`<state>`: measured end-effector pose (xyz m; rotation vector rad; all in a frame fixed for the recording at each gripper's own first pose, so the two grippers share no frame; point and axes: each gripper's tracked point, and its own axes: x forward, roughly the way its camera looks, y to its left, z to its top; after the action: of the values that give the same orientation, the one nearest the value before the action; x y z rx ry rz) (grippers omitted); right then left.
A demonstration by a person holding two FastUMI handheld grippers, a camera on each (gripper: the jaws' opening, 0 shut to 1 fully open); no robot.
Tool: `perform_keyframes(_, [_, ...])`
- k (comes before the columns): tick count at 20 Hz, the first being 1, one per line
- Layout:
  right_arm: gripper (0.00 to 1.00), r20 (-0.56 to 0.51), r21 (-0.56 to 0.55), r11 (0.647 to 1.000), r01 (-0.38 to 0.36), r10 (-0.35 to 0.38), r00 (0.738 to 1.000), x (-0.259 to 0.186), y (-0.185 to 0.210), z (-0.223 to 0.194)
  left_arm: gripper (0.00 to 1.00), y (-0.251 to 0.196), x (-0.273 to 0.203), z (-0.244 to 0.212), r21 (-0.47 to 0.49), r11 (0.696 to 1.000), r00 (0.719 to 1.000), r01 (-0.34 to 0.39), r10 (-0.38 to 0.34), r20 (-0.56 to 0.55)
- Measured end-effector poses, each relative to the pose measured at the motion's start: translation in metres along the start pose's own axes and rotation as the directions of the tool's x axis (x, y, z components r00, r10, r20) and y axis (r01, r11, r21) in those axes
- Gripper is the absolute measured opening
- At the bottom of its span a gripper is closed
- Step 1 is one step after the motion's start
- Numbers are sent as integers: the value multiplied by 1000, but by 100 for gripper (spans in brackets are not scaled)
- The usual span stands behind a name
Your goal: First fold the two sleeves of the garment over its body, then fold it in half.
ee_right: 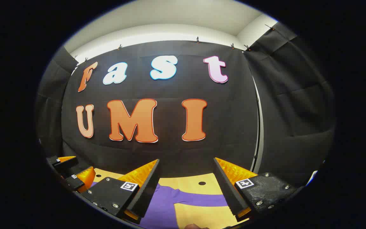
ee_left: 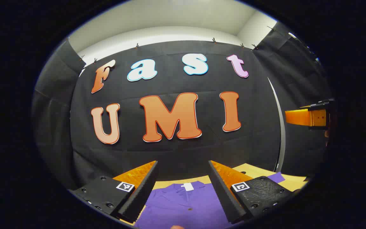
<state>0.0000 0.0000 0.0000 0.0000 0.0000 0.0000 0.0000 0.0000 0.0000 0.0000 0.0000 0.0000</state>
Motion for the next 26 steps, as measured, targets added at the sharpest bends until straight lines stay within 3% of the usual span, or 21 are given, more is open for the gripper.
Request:
perform_keyframes(2, [100, 1, -18, 999, 30, -30, 1000, 1, 20, 0, 95, 14, 4, -9, -7, 999, 999, 41, -41, -7])
perform_keyframes(3, [87, -4, -28, 999, 35, -35, 999, 1, 30, -2, 97, 20, 8, -13, -51, 997, 998, 64, -65, -18])
perform_keyframes(4, [87, -11, -38, 998, 40, -41, 999, 1, 38, -2, 96, 29, 12, -16, -103, 992, 997, 69, -73, -32])
perform_keyframes(5, [87, -23, -48, 998, 33, -34, 999, 2, 46, -4, 96, 42, 15, -17, -130, 990, 997, 55, -61, -44])
perform_keyframes(7, [100, -29, -78, 997, 19, -21, 999, 3, 58, -3, 96, 82, 17, -16, -108, 994, 999, -5, 1, -41])
perform_keyframes(8, [100, -18, -88, 996, -12, 10, 1000, 4, 69, 0, 96, 95, 17, -14, -95, 995, 999, -23, 20, -38])
perform_keyframes(9, [88, -4, -97, 995, -26, 26, 1000, 3, 75, 8, 97, 107, 18, -11, -86, 996, 999, -35, 32, -37])
perform_keyframes(10, [88, 11, -112, 993, -35, 37, 999, 3, 79, 14, 96, 117, 17, -6, -86, 995, 998, -56, 53, -36])
perform_keyframes(11, [96, 23, -130, 991, -38, 42, 999, 4, 79, 18, 100, 129, 18, 1, -97, 993, 997, -74, 71, -35])
perform_keyframes(12, [96, 28, -143, 989, -41, 46, 999, 4, 79, 19, 96, 141, 18, 7, -109, 989, 995, -97, 93, -44])
perform_keyframes(13, [96, 31, -150, 988, -47, 53, 998, 6, 80, 20, 100, 153, 19, 17, -125, 985, 993, -118, 114, -43])
perform_keyframes(14, [100, 28, -153, 987, -54, 59, 998, 8, 80, 20, 96, 160, 18, 28, -144, 981, 992, -128, 124, -34])
perform_keyframes(16, [100, 14, -153, 985, -75, 78, 997, 10, 80, 14, 99, 159, 22, 45, -161, 981, 994, -109, 108, -13])
perform_keyframes(17, [96, 1, -150, 985, -85, 86, 996, 12, 79, 9, 95, 155, 24, 49, -158, 983, 995, -97, 98, -4])
perform_keyframes(19, [92, -25, -132, 986, -106, 104, 994, 25, 75, -3, 94, 154, 27, 49, -160, 979, 991, -127, 131, 15])
perform_keyframes(20, [96, -39, -125, 985, -118, 114, 993, 30, 70, -10, 94, 149, 29, 46, -167, 975, 988, -149, 154, 15])
perform_keyframes(26, [96, -99, -116, 986, -121, 109, 989, 63, 28, -37, 95, 105, 39, 40, -121, 970, 978, -209, 209, -10])
